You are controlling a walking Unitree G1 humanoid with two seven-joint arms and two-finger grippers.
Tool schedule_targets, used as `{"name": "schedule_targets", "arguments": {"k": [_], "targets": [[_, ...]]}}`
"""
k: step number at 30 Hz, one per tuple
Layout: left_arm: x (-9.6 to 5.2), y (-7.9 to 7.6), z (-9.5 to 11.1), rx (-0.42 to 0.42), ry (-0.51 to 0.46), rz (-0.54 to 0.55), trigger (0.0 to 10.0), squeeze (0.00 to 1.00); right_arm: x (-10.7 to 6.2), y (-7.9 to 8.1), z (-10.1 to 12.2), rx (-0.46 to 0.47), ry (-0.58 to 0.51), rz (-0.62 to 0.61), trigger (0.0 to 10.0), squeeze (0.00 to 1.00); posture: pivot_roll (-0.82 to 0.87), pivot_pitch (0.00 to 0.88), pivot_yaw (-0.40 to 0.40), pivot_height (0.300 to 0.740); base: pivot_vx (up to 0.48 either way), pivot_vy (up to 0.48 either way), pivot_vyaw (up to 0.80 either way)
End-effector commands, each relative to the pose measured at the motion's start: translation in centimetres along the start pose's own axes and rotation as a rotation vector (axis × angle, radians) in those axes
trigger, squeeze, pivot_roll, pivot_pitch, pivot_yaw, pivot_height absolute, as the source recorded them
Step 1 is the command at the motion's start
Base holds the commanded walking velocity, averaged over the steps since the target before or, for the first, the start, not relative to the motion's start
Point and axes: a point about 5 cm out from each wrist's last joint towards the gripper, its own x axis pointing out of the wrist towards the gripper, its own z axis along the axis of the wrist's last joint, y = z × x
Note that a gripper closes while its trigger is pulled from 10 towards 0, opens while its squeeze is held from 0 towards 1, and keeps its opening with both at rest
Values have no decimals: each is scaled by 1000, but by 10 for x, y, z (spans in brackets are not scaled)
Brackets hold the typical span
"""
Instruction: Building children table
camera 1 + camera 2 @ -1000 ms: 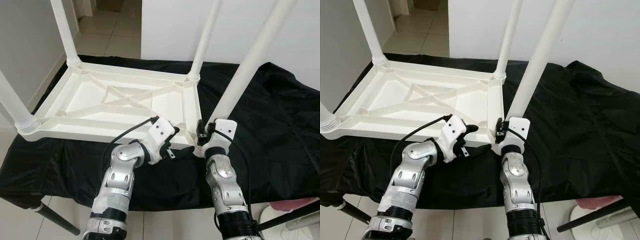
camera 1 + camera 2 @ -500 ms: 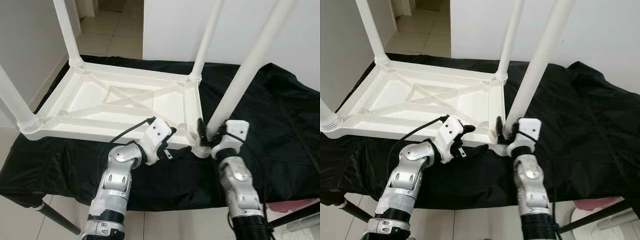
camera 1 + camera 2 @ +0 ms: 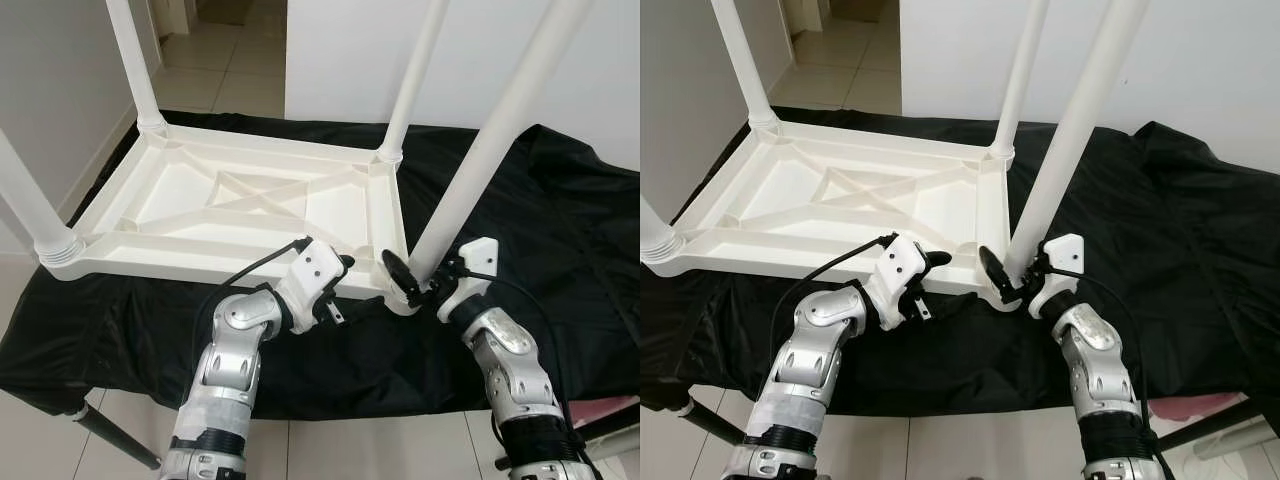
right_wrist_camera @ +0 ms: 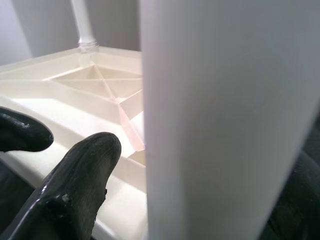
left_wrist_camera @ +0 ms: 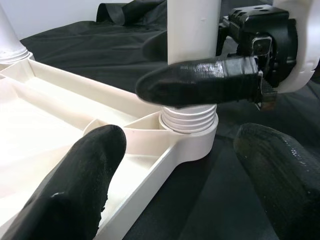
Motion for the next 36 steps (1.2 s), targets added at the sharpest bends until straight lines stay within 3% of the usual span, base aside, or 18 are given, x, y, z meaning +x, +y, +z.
{"name": "schedule_targets", "arguments": {"k": [1, 5, 6, 7, 8, 9, 10, 11, 18, 23, 24, 25, 30, 36], "targets": [[0, 6, 0, 9, -4, 193, 10000, 0, 3, -1, -3, -3, 14, 38, 10000, 0, -6, 0, -85, 740, 0, 0, 0], [2, 4, 1, 18, -3, 192, 10000, 0, 8, -4, -10, -16, 53, 60, 10000, 0, 0, 0, -88, 740, 0, 0, 0], [2, 4, 1, 28, 1, 195, 10000, 0, 9, -5, -12, -32, 65, 57, 7765, 0, 3, 0, -88, 740, 0, 0, 0], [2, 4, 1, 28, 1, 195, 10000, 0, 9, -5, -12, -32, 65, 57, 7765, 0, 3, 0, -88, 740, 0, 0, 0], [3, 4, 0, 34, 4, 195, 10000, 0, 9, -6, -14, -44, 73, 63, 5451, 0, 6, 0, -89, 740, 0, 0, 0], [3, 3, 0, 40, 5, 193, 10000, 0, 10, -6, -14, -51, 74, 69, 2196, 0, 8, 0, -89, 740, 0, 0, 0], [3, 3, 0, 40, 5, 193, 10000, 0, 10, -6, -14, -51, 74, 69, 2196, 0, 8, 0, -89, 740, 0, 0, 0], [3, 3, 0, 41, 5, 191, 10000, 0, 10, -6, -14, -52, 71, 70, 0, 0, 7, 0, -87, 740, 0, 0, 0], [3, 3, 0, 47, 8, 186, 10000, 0, 8, -9, -16, -58, 73, 59, 0, 0, 4, 0, -81, 740, 0, 0, 0], [3, 3, -1, 50, 10, 184, 10000, 0, 6, -14, -16, -63, 71, -14, 0, 0, 4, 0, -79, 740, 0, 0, 0], [3, 3, -1, 50, 10, 184, 10000, 0, 5, -14, -16, -59, 67, -38, 6510, 0, 2, 0, -76, 740, 0, 0, 0], [3, 3, -1, 50, 10, 184, 10000, 0, 4, -13, -17, -55, 68, -54, 10000, 0, 0, 0, -74, 740, 0, 0, 0], [3, 2, -1, 51, 11, 181, 10000, 0, 2, -11, -18, -61, 80, -97, 10000, 0, -4, 0, -71, 740, 0, 0, 0], [6, 3, -1, 54, 15, 185, 10000, 0, -1, -1, -21, -21, 92, -253, 10000, 0, -10, 0, -63, 740, 0, 0, 0]]}}
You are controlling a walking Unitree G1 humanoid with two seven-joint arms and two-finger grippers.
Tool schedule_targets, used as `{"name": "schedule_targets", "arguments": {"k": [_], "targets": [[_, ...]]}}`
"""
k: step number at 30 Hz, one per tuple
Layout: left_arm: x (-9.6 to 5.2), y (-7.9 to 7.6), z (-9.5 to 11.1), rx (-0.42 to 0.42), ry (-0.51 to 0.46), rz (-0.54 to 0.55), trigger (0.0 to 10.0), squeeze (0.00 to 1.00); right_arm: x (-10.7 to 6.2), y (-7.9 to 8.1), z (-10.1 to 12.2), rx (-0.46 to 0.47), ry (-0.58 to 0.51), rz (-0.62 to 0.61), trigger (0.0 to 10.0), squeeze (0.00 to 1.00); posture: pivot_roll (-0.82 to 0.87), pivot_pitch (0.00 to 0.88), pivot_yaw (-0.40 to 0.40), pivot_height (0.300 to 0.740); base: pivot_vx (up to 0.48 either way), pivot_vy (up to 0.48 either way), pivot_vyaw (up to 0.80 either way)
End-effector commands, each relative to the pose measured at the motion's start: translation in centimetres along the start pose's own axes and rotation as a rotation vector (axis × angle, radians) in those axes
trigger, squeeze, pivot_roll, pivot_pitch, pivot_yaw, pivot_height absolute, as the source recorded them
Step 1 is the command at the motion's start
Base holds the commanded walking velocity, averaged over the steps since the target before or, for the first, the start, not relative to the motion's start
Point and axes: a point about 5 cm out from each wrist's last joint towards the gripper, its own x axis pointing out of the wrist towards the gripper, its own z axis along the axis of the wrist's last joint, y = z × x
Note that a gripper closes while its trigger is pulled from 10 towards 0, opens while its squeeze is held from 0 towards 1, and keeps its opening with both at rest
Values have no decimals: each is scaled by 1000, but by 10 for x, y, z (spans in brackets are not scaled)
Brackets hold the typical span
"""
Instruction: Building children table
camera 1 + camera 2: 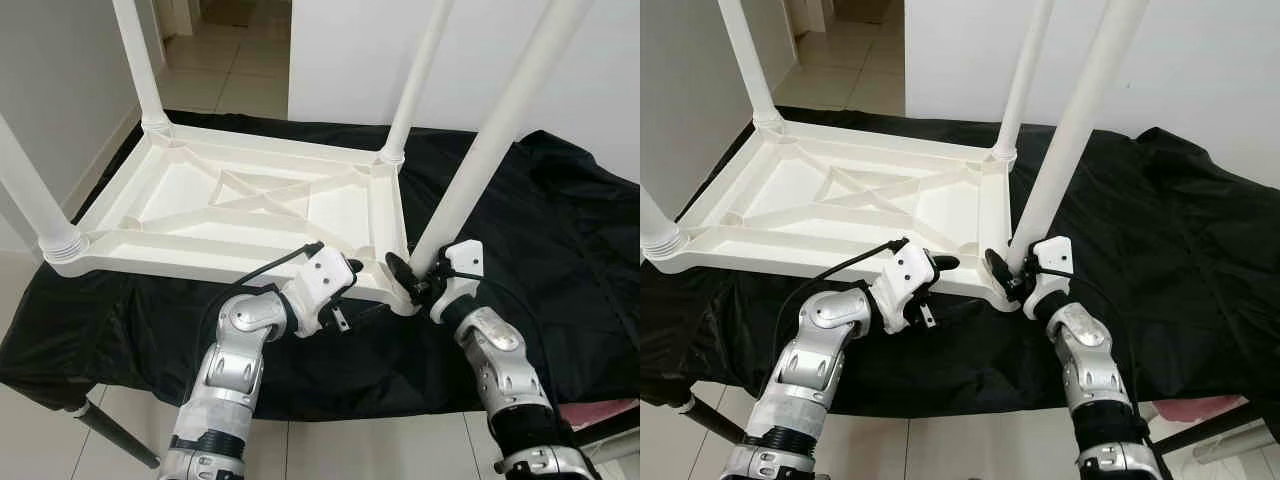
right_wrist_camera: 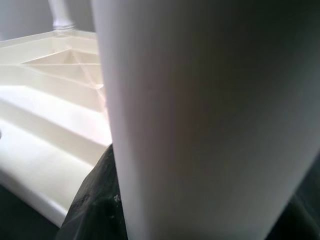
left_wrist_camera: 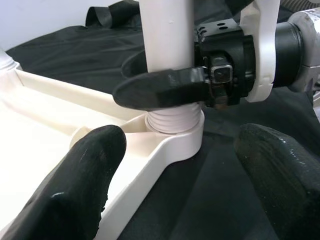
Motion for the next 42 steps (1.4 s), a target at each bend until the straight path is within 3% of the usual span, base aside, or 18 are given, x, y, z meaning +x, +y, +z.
{"name": "schedule_targets", "arguments": {"k": [1, 2, 6, 12, 14, 18, 27, 28, 38, 39, 40, 41, 42], "targets": [[2, 8, -2, -2, 9, 228, 10000, 0, -5, -5, -8, -10, 53, -64, 10000, 0, -10, 0, -63, 740, 0, 0, 0], [3, 9, -2, -1, 8, 228, 10000, 0, -7, -5, -11, 24, 64, -170, 10000, 0, -10, 0, -63, 740, 0, 0, 0], [3, 10, -1, -1, 6, 228, 10000, 0, -9, -4, -12, 14, 66, -237, 10000, 0, -10, 0, -63, 740, 0, 0, 0], [4, 10, -1, -2, 3, 233, 10000, 0, -15, 14, -14, 52, 66, -528, 10000, 0, -13, 0, -63, 740, 0, 0, 0], [4, 10, -1, -4, 2, 234, 10000, 0, -16, 17, -13, 57, 62, -570, 10000, 0, -13, 0, -63, 740, 0, 0, 0], [4, 8, -2, -12, 1, 234, 10000, 0, -9, 34, -9, 101, 50, -526, 10000, 0, -14, 0, -65, 740, 0, 0, 0], [3, 10, -2, -18, 0, 252, 10000, 0, -6, 36, -6, 76, 45, -516, 10000, 0, -10, 0, -72, 740, 0, 0, 0], [3, 11, -2, -18, 1, 256, 10000, 0, -7, 34, -4, 85, 27, -512, 10000, 1000, -11, 0, -73, 740, 0, 0, 0], [3, 11, -1, -18, -2, 260, 10000, 0, -16, 20, 1, 46, -22, -433, 10000, 1000, -11, 0, -74, 740, 0, 0, 0], [3, 12, -1, -18, -3, 261, 10000, 0, -18, 17, 0, 56, -27, -401, 10000, 141, -11, 0, -74, 740, 0, 0, 0], [3, 12, -1, -18, -3, 261, 10000, 0, -18, 17, 0, 56, -27, -401, 10000, 141, -11, 0, -74, 740, 0, 0, 0], [3, 12, 0, -19, -4, 263, 10000, 0, -19, 15, 0, 61, -30, -369, 10000, 0, -11, 0, -74, 740, 0, 0, 0], [3, 12, 0, -19, -4, 263, 10000, 0, -19, 15, 0, 61, -30, -369, 10000, 0, -11, 0, -74, 740, 0, 0, 0]]}}
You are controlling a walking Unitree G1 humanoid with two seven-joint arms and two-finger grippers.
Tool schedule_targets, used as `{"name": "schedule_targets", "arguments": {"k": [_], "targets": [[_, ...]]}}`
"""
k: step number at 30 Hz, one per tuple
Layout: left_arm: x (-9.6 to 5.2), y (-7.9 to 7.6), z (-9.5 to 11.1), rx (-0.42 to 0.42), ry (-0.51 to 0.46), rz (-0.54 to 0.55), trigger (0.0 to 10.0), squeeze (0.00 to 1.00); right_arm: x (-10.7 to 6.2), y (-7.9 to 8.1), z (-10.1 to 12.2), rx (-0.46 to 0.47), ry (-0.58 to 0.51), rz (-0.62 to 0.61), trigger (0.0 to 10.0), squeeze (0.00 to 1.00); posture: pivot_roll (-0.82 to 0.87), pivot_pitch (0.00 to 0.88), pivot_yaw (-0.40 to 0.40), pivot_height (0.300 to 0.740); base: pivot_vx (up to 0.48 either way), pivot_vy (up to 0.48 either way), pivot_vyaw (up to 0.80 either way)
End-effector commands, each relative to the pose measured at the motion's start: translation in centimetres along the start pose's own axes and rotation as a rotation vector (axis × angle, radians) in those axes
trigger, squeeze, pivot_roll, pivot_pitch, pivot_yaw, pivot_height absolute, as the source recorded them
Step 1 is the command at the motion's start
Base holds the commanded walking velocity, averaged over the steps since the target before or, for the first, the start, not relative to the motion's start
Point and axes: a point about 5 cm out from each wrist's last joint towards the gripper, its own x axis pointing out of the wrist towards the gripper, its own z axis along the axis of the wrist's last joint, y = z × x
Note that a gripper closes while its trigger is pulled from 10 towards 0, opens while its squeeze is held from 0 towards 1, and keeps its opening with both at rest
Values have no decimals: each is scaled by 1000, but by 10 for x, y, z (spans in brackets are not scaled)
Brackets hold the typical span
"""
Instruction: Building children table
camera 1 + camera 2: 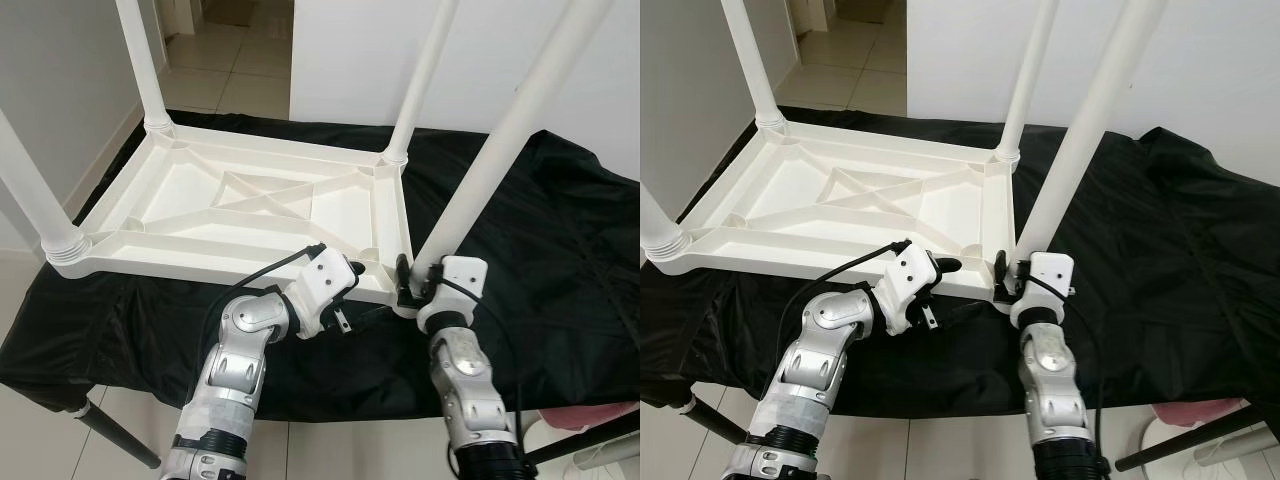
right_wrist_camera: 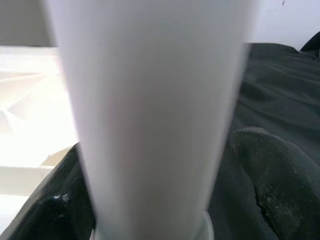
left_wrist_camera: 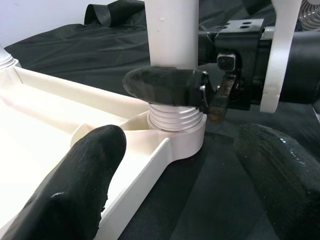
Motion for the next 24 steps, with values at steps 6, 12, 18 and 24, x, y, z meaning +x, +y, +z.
{"name": "schedule_targets", "arguments": {"k": [6, 12, 18, 24], "targets": [[2, 12, 1, -18, -8, 254, 10000, 0, -2, -11, 1, 7, -29, 180, 10000, 0, -18, 0, -68, 740, 0, 0, 0], [2, 10, 0, -20, -6, 236, 10000, 0, 2, -12, 4, 19, -29, 304, 10000, 0, -21, 0, -61, 740, 0, 0, 0], [7, 4, 1, -7, -5, 203, 10000, 0, 16, -11, 9, 8, -24, 472, 10000, 0, -21, 0, -56, 740, 0, 0, 0], [8, 2, 1, -8, -6, 192, 10000, 0, 22, -10, 3, -72, 13, 557, 10000, 0, -15, 0, -55, 740, 0, 0, 0]]}}
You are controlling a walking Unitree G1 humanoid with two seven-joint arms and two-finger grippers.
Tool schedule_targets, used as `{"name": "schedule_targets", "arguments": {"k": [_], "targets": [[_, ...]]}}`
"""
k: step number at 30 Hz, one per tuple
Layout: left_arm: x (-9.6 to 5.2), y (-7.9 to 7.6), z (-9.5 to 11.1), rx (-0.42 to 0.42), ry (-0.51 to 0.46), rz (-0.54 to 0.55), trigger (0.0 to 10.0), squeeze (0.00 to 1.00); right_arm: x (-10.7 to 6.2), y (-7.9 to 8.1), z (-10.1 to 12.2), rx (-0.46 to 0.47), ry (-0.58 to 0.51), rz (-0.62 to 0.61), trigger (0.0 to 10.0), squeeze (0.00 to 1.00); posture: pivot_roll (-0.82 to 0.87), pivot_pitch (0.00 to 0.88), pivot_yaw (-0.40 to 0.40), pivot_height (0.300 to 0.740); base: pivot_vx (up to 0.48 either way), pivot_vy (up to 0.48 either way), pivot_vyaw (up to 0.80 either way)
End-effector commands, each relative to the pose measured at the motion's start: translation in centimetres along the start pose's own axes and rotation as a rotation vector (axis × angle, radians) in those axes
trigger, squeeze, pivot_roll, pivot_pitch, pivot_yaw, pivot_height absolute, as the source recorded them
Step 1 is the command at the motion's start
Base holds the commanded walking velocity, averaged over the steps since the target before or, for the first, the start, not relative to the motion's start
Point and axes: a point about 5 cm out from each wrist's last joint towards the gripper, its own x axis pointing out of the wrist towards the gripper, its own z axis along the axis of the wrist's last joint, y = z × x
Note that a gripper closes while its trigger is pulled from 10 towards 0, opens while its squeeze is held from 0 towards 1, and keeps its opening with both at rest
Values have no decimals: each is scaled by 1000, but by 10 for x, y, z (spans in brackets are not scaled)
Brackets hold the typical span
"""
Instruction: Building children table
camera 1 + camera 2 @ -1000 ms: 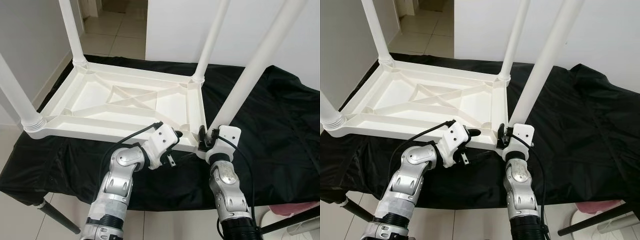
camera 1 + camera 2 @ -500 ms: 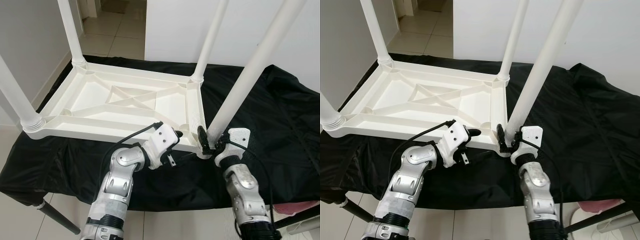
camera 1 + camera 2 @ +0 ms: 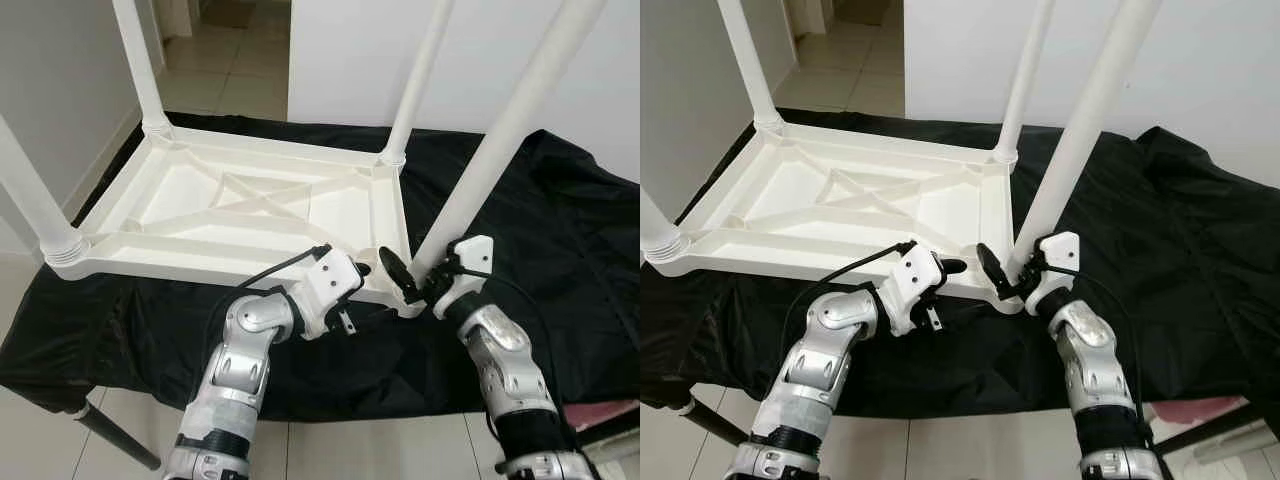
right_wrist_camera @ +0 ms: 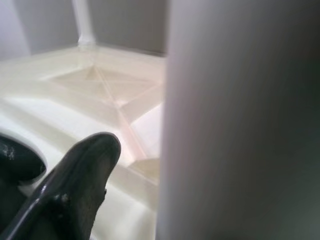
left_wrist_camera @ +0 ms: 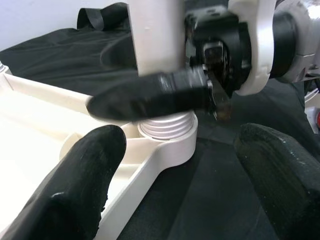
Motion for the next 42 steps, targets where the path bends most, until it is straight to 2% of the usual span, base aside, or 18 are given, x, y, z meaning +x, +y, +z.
{"name": "schedule_targets", "arguments": {"k": [1, 2, 3, 4, 5, 16, 17, 23, 24, 26, 32, 34, 41, 42], "targets": [[4, 5, -2, -12, 4, 211, 10000, 0, 0, 0, -4, -18, 24, 29, 10000, 0, -15, 0, -55, 740, 0, 0, 0], [4, 6, -2, -11, 4, 211, 10000, 0, 1, 0, -6, -19, 29, 44, 5098, 0, -15, 0, -53, 740, 0, 0, 0], [4, 6, -2, -10, 4, 211, 10000, 0, 1, 0, -7, -18, 36, 54, 2196, 0, -12, 0, -55, 740, 0, 0, 0], [4, 6, -2, -10, 4, 211, 10000, 0, 1, 0, -7, -18, 36, 54, 2196, 0, -12, 0, -55, 740, 0, 0, 0], [4, 7, -2, -9, 3, 212, 10000, 0, 1, 0, -9, -18, 45, 65, 0, 0, -12, 0, -55, 740, 0, 0, 0], [4, 7, -2, -10, 2, 214, 10000, 0, -4, -5, -14, -12, 52, 74, 0, 0, -15, 0, -55, 740, 0, 0, 0], [4, 6, -2, -11, 3, 211, 10000, 0, -4, -6, -15, -9, 50, 69, 10000, 0, -17, 0, -54, 740, 0, 0, 0], [6, 3, -4, -22, 8, 201, 10000, 0, -7, -8, -16, 12, 51, 43, 10000, 0, -21, 0, -53, 740, 0, 0, 0], [6, -1, -7, -28, 12, 188, 10000, 0, -7, -8, -13, 9, 36, -16, 10000, 0, -26, 0, -52, 740, 0, 0, 0], [6, -1, -7, -28, 12, 188, 10000, 0, -7, -8, -13, 9, 36, -16, 10000, 0, -26, 0, -52, 740, 0, 0, 0], [7, -5, -8, -40, 16, 182, 10000, 0, -7, -5, -8, -10, -15, -213, 10000, 0, -33, 0, -52, 740, 0, 0, 0], [7, -3, -10, -44, 22, 193, 10000, 0, -7, -5, -11, -39, 11, -324, 10000, 0, -36, 0, -53, 740, 0, 0, 0], [7, 0, -9, -59, 12, 207, 10000, 0, -10, 0, -21, -3, 55, -468, 10000, 0, -40, 0, -53, 740, 0, 0, 0], [7, 1, -8, -61, 9, 211, 10000, 0, -12, 3, -26, 13, 77, -554, 10000, 0, -36, 0, -61, 740, 0, 0, 0]]}}
